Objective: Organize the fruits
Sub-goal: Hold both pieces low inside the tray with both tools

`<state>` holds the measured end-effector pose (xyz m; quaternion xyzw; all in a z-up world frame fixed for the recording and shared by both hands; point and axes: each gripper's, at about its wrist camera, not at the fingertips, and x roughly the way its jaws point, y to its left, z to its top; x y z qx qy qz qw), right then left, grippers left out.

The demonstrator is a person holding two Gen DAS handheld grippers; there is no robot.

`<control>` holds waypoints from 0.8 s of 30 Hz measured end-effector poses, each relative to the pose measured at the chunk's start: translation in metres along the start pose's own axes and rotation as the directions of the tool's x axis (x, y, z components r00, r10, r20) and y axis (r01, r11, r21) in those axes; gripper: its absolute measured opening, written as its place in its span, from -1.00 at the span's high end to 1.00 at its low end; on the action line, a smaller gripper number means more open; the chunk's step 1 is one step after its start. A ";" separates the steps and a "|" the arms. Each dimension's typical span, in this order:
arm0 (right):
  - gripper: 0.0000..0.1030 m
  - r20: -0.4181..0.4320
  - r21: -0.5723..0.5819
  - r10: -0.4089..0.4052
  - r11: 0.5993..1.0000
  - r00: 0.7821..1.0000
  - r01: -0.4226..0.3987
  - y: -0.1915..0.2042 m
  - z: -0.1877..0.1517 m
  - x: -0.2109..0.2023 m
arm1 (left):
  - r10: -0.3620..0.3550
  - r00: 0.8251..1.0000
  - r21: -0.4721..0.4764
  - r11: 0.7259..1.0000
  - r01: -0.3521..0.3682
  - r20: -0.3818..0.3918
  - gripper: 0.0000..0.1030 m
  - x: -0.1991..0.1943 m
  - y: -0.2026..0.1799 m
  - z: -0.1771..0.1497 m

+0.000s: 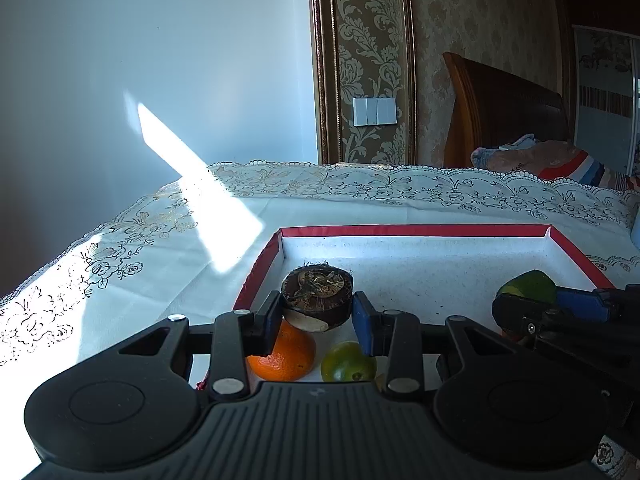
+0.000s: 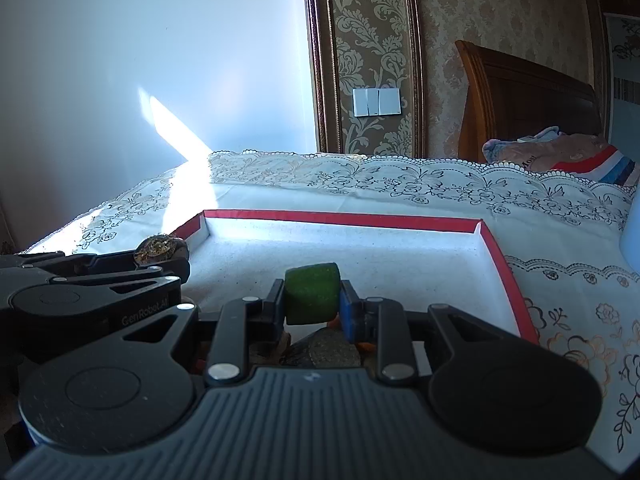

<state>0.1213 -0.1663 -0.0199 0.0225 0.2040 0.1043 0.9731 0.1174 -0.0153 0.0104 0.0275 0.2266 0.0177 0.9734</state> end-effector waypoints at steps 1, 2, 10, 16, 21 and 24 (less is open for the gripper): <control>0.49 0.000 0.002 0.000 1.000 1.000 0.000 0.000 0.000 0.000 | 0.001 1.000 0.001 1.000 -0.001 -0.001 0.29 0.000 -0.001 -0.001; 0.49 0.001 0.004 0.000 1.000 1.000 0.000 0.000 0.000 0.001 | 0.002 1.000 0.002 1.000 -0.002 -0.002 0.29 0.001 -0.001 -0.001; 0.49 0.008 0.013 0.003 1.000 1.000 -0.003 -0.003 -0.001 -0.001 | 0.002 1.000 0.013 1.000 -0.002 -0.005 0.29 0.004 -0.005 -0.003; 0.49 -0.002 0.010 -0.004 1.000 1.000 0.004 -0.003 -0.002 0.002 | -0.006 1.000 0.021 1.000 0.007 -0.023 0.29 0.008 -0.008 -0.006; 0.49 0.002 -0.009 -0.012 1.000 1.000 0.012 -0.002 -0.003 0.003 | -0.001 1.000 0.030 1.000 0.001 -0.021 0.29 0.009 -0.010 -0.006; 0.49 0.006 -0.026 -0.020 0.999 1.000 0.021 0.001 -0.004 0.003 | 0.003 1.000 0.034 0.999 -0.002 -0.019 0.28 0.009 -0.010 -0.006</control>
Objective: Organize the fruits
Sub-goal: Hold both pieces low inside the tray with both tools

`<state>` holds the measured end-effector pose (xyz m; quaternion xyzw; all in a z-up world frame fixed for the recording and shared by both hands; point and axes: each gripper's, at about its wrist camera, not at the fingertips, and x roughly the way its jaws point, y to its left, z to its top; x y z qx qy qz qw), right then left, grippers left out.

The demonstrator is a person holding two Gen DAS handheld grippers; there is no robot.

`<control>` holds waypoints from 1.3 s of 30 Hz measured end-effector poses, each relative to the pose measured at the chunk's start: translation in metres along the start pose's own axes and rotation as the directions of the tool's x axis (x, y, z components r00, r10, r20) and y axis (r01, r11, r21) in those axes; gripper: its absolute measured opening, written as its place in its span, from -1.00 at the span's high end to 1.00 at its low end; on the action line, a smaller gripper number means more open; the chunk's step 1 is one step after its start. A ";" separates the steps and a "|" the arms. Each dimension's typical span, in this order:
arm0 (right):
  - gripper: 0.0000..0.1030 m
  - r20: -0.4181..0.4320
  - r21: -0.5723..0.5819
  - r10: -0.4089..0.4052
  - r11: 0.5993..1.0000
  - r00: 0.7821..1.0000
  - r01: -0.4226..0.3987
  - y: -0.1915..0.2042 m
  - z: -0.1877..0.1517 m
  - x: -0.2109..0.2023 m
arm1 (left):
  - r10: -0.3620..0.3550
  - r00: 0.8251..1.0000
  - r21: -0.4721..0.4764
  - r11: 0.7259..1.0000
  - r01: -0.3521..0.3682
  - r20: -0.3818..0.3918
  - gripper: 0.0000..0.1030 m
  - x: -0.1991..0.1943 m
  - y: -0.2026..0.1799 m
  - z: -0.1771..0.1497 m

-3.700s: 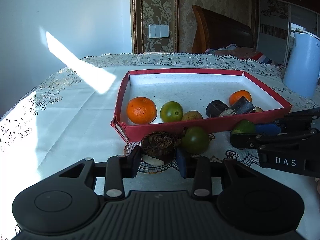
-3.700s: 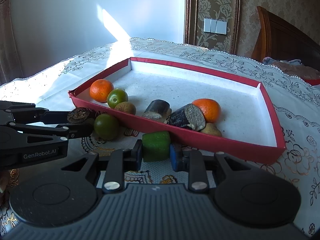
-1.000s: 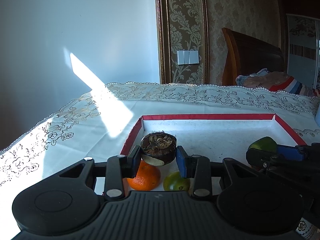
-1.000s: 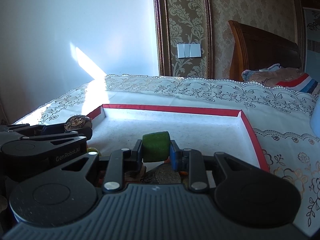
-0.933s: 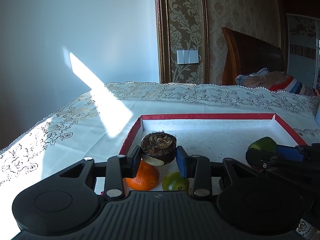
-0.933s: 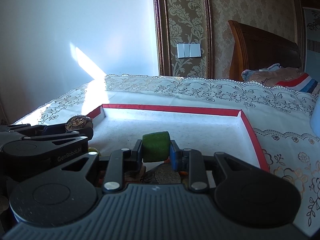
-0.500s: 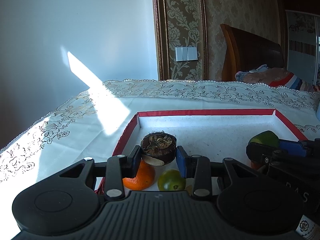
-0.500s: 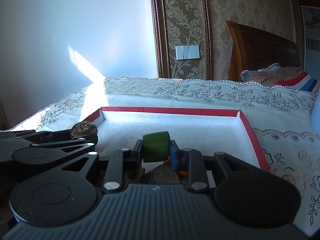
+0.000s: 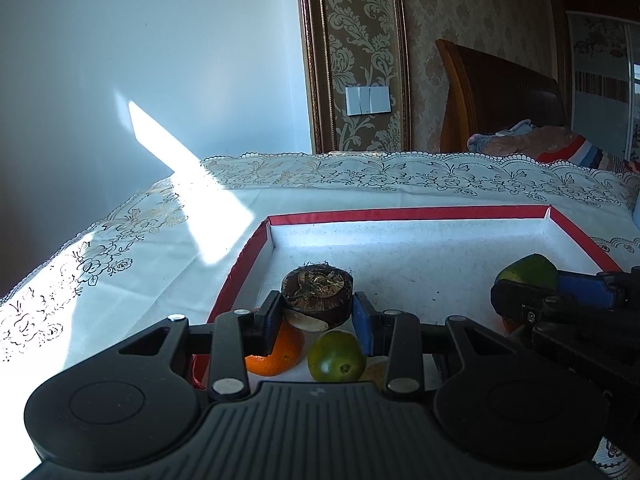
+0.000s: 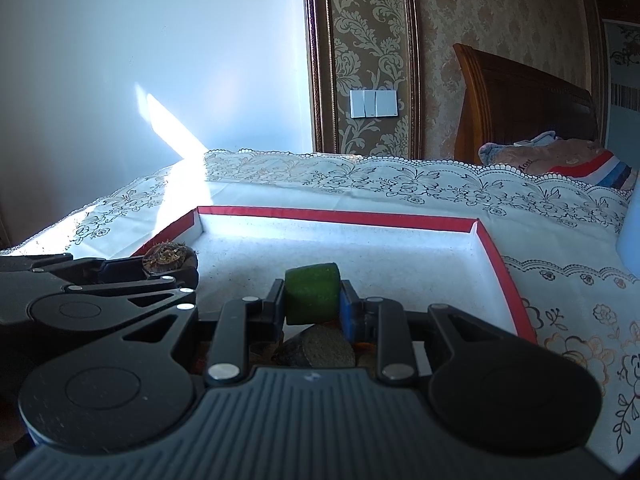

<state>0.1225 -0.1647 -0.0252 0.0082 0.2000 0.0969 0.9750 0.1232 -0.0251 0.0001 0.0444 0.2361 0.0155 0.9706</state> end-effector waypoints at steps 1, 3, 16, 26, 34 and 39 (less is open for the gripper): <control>0.49 0.001 -0.002 -0.002 1.000 1.000 0.002 0.000 0.000 0.000 | 0.001 1.000 0.000 1.000 -0.001 0.000 0.28 0.000 0.000 0.000; 0.49 0.003 -0.001 -0.002 1.000 1.000 0.002 0.000 0.000 0.000 | 0.003 1.000 0.000 1.000 -0.003 0.001 0.29 0.000 0.000 0.000; 0.49 0.011 0.001 -0.008 1.000 1.000 0.008 0.000 -0.001 -0.001 | 0.004 1.000 -0.003 1.000 -0.004 0.003 0.28 0.001 0.000 0.000; 0.49 0.012 0.003 -0.008 1.000 1.000 0.008 0.000 -0.002 -0.002 | -0.003 1.000 -0.006 1.000 0.003 0.009 0.28 0.002 -0.001 -0.001; 0.49 0.015 0.000 -0.010 1.000 1.000 0.010 0.000 -0.001 -0.001 | -0.003 1.000 -0.008 1.000 0.003 0.010 0.28 0.002 -0.001 -0.001; 0.49 0.019 -0.006 -0.015 1.000 1.000 0.015 0.001 -0.002 -0.001 | -0.001 1.000 -0.005 1.000 0.001 0.011 0.28 0.001 -0.002 -0.001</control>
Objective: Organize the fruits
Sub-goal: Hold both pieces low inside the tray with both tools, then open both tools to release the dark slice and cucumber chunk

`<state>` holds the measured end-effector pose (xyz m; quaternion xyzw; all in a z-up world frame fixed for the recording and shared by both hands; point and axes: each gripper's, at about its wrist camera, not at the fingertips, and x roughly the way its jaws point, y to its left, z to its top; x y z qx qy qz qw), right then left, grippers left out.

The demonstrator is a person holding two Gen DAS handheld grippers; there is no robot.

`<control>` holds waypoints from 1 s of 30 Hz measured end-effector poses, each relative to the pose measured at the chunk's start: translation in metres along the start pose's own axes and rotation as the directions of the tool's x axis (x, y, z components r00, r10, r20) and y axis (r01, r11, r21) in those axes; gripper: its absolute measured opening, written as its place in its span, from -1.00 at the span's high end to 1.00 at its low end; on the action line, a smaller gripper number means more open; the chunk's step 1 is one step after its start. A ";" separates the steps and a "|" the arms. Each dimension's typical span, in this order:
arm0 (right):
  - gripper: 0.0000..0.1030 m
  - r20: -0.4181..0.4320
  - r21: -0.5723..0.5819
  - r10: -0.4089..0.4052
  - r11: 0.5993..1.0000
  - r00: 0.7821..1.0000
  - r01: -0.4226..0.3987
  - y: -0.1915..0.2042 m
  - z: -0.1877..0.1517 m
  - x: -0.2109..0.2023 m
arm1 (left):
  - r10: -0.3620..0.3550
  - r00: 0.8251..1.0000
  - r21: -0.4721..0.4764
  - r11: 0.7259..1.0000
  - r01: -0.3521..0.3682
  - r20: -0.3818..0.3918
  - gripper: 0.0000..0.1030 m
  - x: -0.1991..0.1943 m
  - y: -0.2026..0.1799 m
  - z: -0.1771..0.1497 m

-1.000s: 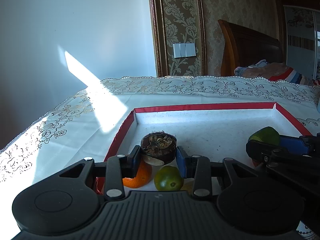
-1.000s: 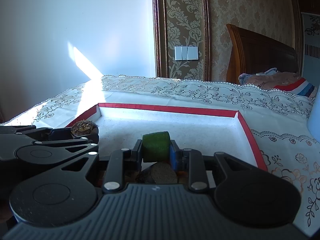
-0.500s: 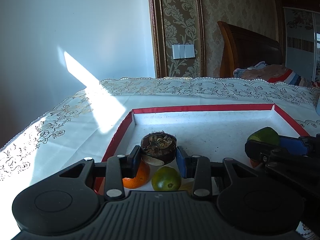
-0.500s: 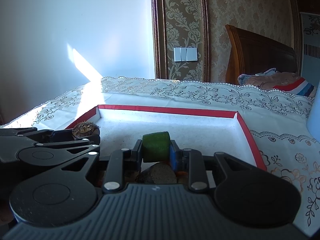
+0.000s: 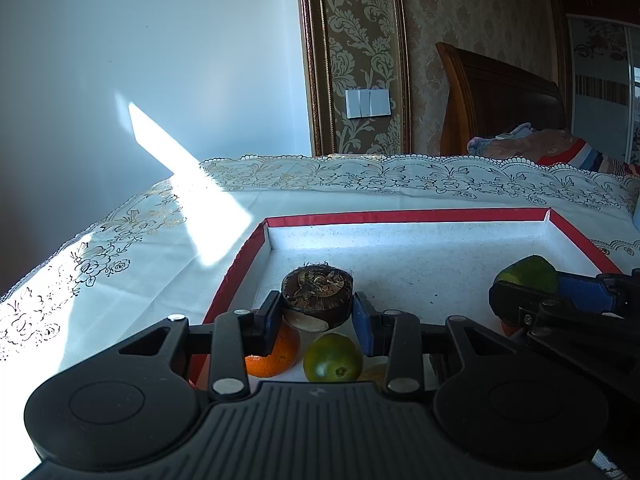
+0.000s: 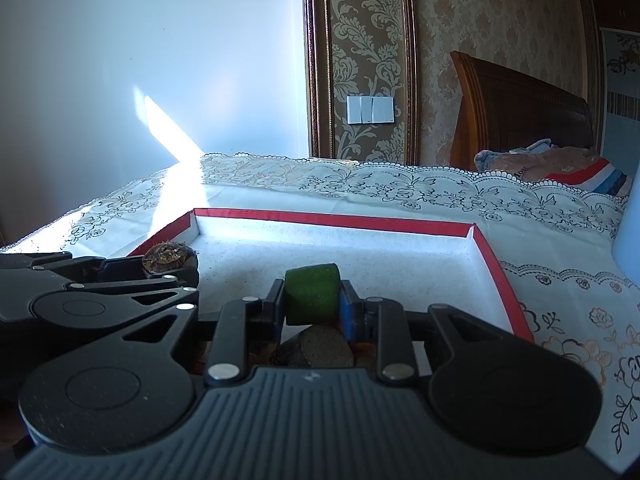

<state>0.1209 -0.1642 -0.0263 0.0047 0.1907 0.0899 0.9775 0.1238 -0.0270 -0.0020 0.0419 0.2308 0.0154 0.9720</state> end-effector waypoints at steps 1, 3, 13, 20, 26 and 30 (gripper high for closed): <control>0.49 0.001 -0.001 -0.002 1.000 1.000 0.002 0.000 0.000 0.000 | -0.001 1.000 -0.001 1.000 0.001 0.000 0.28 0.000 0.000 0.000; 0.48 0.002 -0.002 -0.004 1.000 1.000 0.004 0.001 0.000 0.000 | -0.001 1.000 -0.001 1.000 0.001 0.000 0.28 0.000 0.000 0.000; 0.49 0.008 -0.015 -0.014 1.000 1.000 0.014 0.002 -0.001 -0.001 | 0.002 1.000 0.001 1.000 -0.002 0.001 0.28 -0.001 -0.002 0.000; 0.48 0.011 -0.019 -0.017 1.000 1.000 0.017 0.003 -0.002 -0.001 | 0.003 1.000 0.002 1.000 -0.003 0.002 0.28 0.000 -0.002 0.000; 0.47 0.021 -0.019 -0.022 1.000 1.000 0.023 0.002 -0.003 0.000 | 0.004 1.000 -0.004 1.000 -0.004 0.003 0.24 -0.001 0.000 0.000; -0.17 0.043 -0.004 -0.053 0.999 0.998 0.054 -0.001 -0.003 -0.004 | 0.014 1.000 -0.030 0.999 -0.013 0.026 -0.03 -0.010 0.008 0.000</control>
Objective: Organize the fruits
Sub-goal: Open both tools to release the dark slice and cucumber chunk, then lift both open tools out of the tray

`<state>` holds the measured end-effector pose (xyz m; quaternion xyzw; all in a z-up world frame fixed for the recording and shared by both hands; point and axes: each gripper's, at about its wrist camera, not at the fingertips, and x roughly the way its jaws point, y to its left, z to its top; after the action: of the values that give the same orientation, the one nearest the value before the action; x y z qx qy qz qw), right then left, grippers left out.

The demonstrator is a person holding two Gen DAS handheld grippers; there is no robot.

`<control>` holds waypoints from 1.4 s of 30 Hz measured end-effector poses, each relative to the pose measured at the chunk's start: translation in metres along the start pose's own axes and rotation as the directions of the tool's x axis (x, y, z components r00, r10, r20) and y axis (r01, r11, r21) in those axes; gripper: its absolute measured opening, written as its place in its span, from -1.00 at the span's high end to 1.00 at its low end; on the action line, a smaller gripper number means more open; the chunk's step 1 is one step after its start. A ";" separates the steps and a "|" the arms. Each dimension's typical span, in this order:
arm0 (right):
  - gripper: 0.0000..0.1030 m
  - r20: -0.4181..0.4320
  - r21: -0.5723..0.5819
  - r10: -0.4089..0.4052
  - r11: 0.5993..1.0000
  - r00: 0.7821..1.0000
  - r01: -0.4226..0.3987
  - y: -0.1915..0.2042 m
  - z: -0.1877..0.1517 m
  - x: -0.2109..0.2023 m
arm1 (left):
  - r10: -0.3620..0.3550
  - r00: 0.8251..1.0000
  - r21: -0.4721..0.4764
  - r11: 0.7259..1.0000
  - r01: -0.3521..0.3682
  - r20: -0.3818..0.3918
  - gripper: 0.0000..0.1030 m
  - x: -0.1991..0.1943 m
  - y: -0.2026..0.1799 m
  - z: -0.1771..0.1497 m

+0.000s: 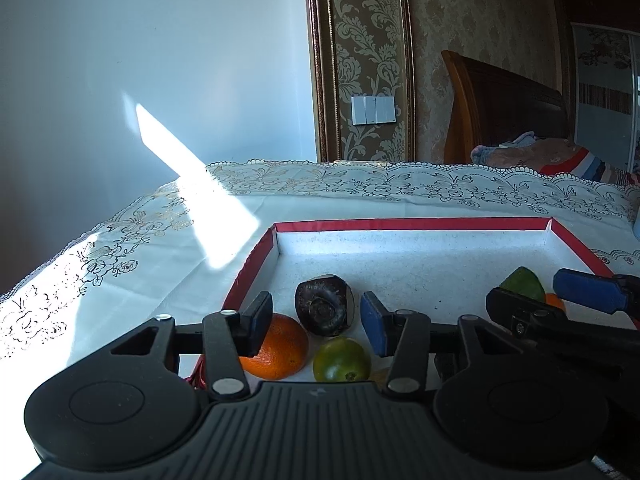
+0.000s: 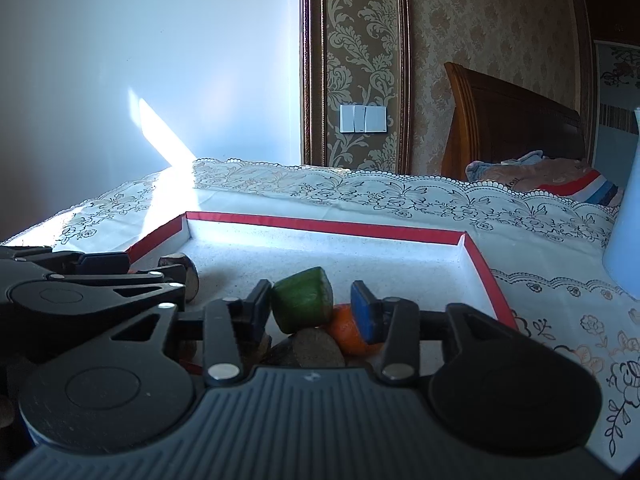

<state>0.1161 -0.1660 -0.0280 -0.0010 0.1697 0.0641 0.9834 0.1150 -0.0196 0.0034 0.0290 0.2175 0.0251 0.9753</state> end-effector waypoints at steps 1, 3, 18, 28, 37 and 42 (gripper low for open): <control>-0.26 0.010 0.008 0.001 1.000 1.000 -0.001 -0.002 0.001 -0.002 | 0.009 1.000 -0.008 1.000 -0.009 0.011 -0.25 -0.004 0.003 0.000; -0.26 0.028 0.024 0.003 1.000 1.000 -0.004 -0.005 0.002 -0.006 | 0.009 0.999 -0.015 1.000 -0.009 0.043 -0.47 -0.015 0.010 0.000; -0.26 0.082 0.153 -0.014 0.988 0.997 0.001 -0.036 0.006 -0.032 | -0.085 0.996 0.031 0.996 0.085 -0.001 -0.48 -0.078 0.029 -0.046; -0.56 0.021 0.214 -0.059 0.975 0.998 0.053 -0.055 -0.013 -0.055 | -0.118 0.991 0.065 0.990 0.122 -0.056 -0.48 -0.064 0.008 -0.046; -0.87 -0.090 0.151 -0.068 0.985 0.994 0.081 -0.053 -0.026 -0.058 | -0.096 0.985 0.087 0.990 0.109 -0.145 -0.48 -0.040 -0.009 -0.038; -0.96 -0.129 0.140 -0.068 0.986 0.989 0.086 -0.051 -0.028 -0.056 | -0.076 0.985 0.098 0.991 0.092 -0.156 -0.23 -0.034 -0.014 -0.036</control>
<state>0.0612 -0.2247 -0.0373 0.0601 0.2345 0.0131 0.9702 0.0694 -0.0340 -0.0158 0.0690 0.2930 -0.0255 0.9533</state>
